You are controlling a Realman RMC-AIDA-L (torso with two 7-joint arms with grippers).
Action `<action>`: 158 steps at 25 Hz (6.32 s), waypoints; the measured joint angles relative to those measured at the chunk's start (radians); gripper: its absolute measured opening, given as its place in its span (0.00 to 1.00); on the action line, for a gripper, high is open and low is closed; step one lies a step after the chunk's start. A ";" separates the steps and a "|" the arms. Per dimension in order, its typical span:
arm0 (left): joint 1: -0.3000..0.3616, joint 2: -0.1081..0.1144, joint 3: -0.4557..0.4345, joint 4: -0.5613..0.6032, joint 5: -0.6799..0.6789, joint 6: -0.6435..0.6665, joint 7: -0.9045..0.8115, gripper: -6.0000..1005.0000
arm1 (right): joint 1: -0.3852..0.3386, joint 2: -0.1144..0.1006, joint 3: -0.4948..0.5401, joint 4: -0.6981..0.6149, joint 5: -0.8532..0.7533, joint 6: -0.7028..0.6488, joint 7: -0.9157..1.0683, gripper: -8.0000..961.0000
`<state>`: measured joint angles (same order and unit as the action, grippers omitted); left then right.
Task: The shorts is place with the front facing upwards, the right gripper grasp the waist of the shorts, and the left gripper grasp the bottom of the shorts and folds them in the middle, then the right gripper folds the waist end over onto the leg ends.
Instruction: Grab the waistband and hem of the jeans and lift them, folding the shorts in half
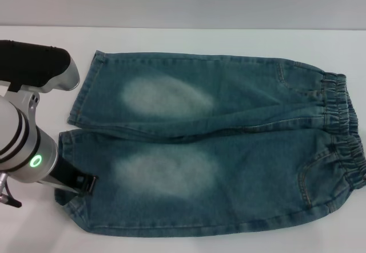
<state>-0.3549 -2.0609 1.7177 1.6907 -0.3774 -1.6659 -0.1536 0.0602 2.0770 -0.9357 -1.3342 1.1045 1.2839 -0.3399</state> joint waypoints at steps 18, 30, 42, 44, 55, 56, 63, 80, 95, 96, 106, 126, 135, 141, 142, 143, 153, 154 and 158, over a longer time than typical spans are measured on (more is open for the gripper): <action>-0.028 -0.003 0.000 -0.016 0.000 0.009 0.011 0.00 | -0.028 0.002 -0.029 0.076 -0.001 0.006 -0.004 0.72; -0.037 -0.001 0.000 -0.017 -0.004 0.017 0.014 0.01 | -0.013 0.002 -0.052 0.135 0.000 -0.008 -0.014 0.71; -0.041 0.000 -0.009 -0.019 -0.003 0.032 0.024 0.01 | 0.018 -0.003 -0.055 0.192 0.000 -0.013 -0.026 0.71; -0.043 0.000 -0.009 -0.019 -0.003 0.033 0.026 0.01 | 0.019 -0.003 -0.058 0.191 0.000 -0.012 -0.027 0.71; -0.052 -0.001 -0.013 -0.020 -0.003 0.043 0.037 0.01 | 0.041 -0.003 -0.066 0.195 -0.022 -0.004 -0.089 0.48; -0.054 -0.001 -0.014 -0.021 -0.004 0.044 0.037 0.01 | 0.043 -0.003 -0.066 0.196 -0.022 -0.003 -0.091 0.44; -0.055 -0.001 -0.014 -0.030 -0.005 0.060 0.038 0.01 | 0.049 -0.005 -0.059 0.196 -0.017 0.015 -0.092 0.16; -0.045 0.001 -0.073 -0.058 -0.002 0.247 0.074 0.01 | 0.096 -0.009 0.065 0.238 0.105 0.050 -0.179 0.02; -0.051 0.002 -0.253 -0.107 -0.005 0.490 0.167 0.01 | 0.193 -0.005 0.250 0.461 0.336 -0.091 -0.281 0.02; -0.051 0.002 -0.257 -0.112 -0.006 0.505 0.168 0.01 | 0.195 -0.004 0.258 0.495 0.365 -0.105 -0.293 0.02; -0.077 0.002 -0.274 -0.186 -0.064 0.636 0.199 0.01 | 0.254 -0.007 0.285 0.698 0.590 -0.167 -0.447 0.02; -0.141 0.001 -0.283 -0.367 -0.215 0.825 0.305 0.01 | 0.288 -0.011 0.310 0.789 0.736 -0.242 -0.541 0.02; -0.256 0.000 -0.284 -0.632 -0.365 0.973 0.445 0.01 | 0.373 -0.035 0.320 0.866 0.738 -0.414 -0.679 0.03; -0.271 0.001 -0.288 -0.671 -0.373 1.044 0.466 0.01 | 0.384 -0.043 0.344 0.869 0.740 -0.476 -0.710 0.03; -0.276 0.001 -0.288 -0.682 -0.376 1.047 0.468 0.01 | 0.384 -0.043 0.353 0.870 0.742 -0.481 -0.717 0.03; -0.284 0.002 -0.291 -0.696 -0.379 1.049 0.470 0.01 | 0.386 -0.044 0.359 0.871 0.744 -0.484 -0.722 0.03; -0.329 0.001 -0.346 -0.788 -0.399 1.069 0.483 0.01 | 0.391 -0.039 0.355 0.886 0.746 -0.483 -0.790 0.14; -0.328 0.001 -0.346 -0.788 -0.399 1.070 0.485 0.01 | 0.391 -0.039 0.355 0.886 0.746 -0.483 -0.790 0.18; -0.326 0.001 -0.346 -0.781 -0.400 1.065 0.495 0.13 | 0.392 -0.038 0.353 0.889 0.744 -0.483 -0.793 0.29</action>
<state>-0.6805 -2.0601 1.3721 0.9093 -0.7776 -0.6011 0.3413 0.4525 2.0389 -0.5824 -0.4447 1.8484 0.8012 -1.1326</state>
